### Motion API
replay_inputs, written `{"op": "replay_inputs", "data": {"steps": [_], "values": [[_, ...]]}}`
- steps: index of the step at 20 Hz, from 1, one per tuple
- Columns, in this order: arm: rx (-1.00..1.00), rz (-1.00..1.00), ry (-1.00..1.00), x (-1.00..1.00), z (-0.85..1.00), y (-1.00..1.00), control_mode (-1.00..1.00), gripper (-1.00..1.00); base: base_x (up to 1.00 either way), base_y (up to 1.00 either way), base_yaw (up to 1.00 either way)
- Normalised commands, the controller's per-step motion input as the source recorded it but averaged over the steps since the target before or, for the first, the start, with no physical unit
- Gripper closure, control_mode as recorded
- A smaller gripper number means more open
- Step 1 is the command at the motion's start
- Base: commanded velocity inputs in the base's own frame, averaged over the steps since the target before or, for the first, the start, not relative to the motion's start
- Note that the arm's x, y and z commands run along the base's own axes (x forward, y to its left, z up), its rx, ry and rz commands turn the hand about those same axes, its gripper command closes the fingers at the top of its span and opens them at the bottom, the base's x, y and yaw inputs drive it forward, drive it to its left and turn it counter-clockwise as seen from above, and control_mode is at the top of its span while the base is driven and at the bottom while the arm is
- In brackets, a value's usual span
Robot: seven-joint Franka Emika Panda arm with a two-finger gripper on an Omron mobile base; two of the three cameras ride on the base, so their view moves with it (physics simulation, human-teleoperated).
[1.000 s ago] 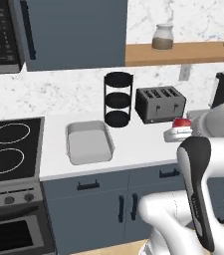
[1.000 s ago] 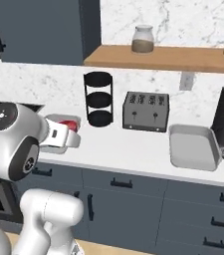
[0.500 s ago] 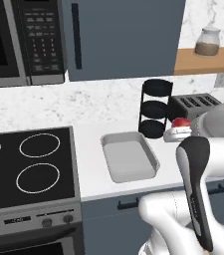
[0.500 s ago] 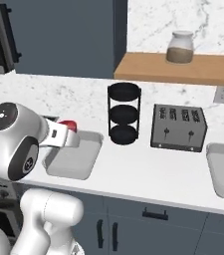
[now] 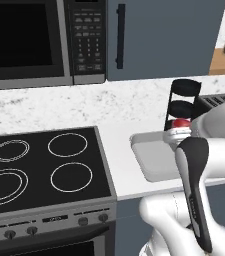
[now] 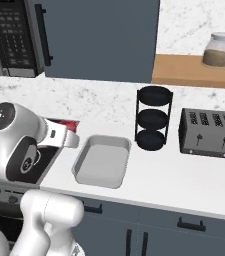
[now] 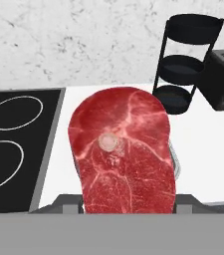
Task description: Place one sweet potato and one steak in each tupperware on the nearby counter, to pack two identical lunches.
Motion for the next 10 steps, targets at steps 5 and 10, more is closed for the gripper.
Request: {"op": "replay_inputs", "data": {"steps": [5, 10], "values": [[0.00, 0.00, 0.00, 0.27, -0.31, -0.07, -1.00, 1.00, 0.00, 0.00, 0.00], [0.00, 0.00, 0.02, 0.48, -0.46, -0.21, -1.00, 1.00, 0.00, 0.00, 0.00]]}}
